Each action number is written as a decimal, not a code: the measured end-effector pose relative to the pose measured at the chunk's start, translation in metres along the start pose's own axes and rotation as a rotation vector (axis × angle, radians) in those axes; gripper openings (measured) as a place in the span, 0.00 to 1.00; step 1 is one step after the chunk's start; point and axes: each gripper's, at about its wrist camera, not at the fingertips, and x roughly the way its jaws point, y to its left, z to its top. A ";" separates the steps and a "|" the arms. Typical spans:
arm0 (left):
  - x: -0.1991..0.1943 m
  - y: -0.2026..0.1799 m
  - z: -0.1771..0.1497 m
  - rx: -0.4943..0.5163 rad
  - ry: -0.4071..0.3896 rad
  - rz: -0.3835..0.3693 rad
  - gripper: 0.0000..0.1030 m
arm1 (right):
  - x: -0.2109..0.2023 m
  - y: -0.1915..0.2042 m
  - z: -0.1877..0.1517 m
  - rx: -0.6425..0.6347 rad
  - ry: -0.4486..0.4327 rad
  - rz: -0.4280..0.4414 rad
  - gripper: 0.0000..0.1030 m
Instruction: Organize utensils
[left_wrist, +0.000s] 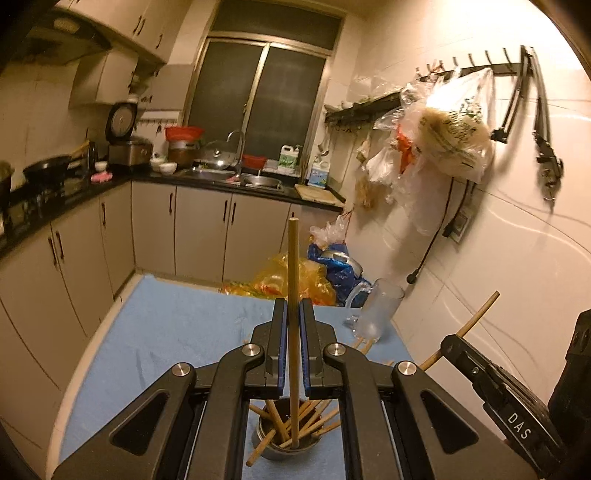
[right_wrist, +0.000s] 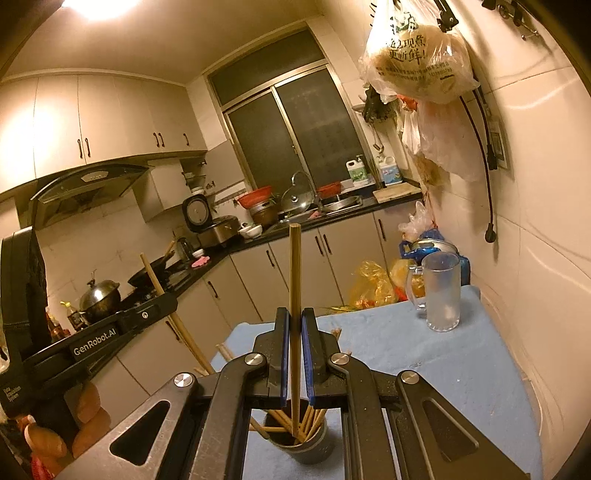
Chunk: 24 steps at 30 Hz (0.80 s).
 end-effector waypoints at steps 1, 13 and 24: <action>0.002 0.003 -0.003 -0.009 0.004 -0.005 0.06 | 0.003 -0.001 -0.002 0.002 0.007 -0.004 0.07; 0.011 0.019 -0.038 0.011 0.014 0.002 0.06 | 0.026 -0.006 -0.029 -0.015 0.062 -0.026 0.07; 0.018 0.025 -0.055 0.033 0.049 0.022 0.06 | 0.031 -0.006 -0.045 -0.030 0.083 -0.051 0.07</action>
